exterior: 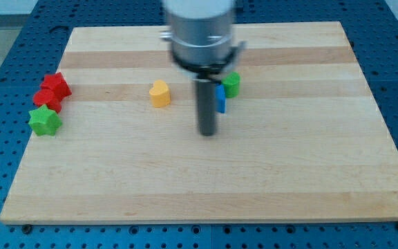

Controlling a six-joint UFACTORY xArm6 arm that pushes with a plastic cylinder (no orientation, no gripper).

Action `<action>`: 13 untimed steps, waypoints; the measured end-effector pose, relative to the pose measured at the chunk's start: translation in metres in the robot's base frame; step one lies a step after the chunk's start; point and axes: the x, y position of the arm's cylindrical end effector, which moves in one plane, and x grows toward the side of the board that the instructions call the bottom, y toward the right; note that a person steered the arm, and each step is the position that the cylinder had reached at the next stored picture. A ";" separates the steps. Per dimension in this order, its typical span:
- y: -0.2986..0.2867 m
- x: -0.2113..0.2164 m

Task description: Move the green circle to the center left of the board

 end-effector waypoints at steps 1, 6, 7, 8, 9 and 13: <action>0.053 -0.031; -0.076 -0.151; -0.116 -0.162; -0.171 -0.166; -0.203 -0.166; -0.203 -0.124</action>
